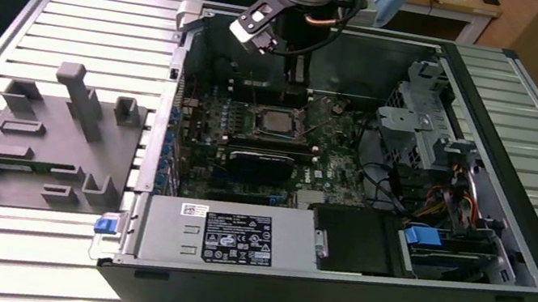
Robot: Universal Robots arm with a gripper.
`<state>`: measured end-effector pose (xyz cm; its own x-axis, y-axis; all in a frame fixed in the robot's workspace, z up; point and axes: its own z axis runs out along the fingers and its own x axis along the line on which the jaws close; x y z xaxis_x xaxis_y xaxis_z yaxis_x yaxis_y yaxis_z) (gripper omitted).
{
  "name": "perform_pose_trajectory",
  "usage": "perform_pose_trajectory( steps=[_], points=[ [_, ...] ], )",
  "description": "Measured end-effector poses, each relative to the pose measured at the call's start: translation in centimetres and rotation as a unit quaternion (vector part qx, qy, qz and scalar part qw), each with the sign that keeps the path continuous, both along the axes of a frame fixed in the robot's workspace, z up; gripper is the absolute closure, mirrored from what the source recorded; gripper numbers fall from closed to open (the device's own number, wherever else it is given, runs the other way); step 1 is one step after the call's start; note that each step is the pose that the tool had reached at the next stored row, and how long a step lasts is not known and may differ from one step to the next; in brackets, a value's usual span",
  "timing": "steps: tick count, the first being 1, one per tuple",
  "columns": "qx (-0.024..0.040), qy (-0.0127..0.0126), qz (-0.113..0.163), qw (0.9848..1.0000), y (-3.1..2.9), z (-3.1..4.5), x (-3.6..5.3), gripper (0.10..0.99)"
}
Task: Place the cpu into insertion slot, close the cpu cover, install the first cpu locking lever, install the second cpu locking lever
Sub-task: 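Close the cpu cover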
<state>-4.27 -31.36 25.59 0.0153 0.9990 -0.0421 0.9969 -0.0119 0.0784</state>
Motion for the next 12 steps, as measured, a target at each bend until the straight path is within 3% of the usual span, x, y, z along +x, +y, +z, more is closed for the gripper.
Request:
perform_pose_trajectory(
  steps=[12],
  points=[
    [0.0001,-0.0001,0.000,1.0000,0.00,0.77,0.00,0.984]
  ],
)
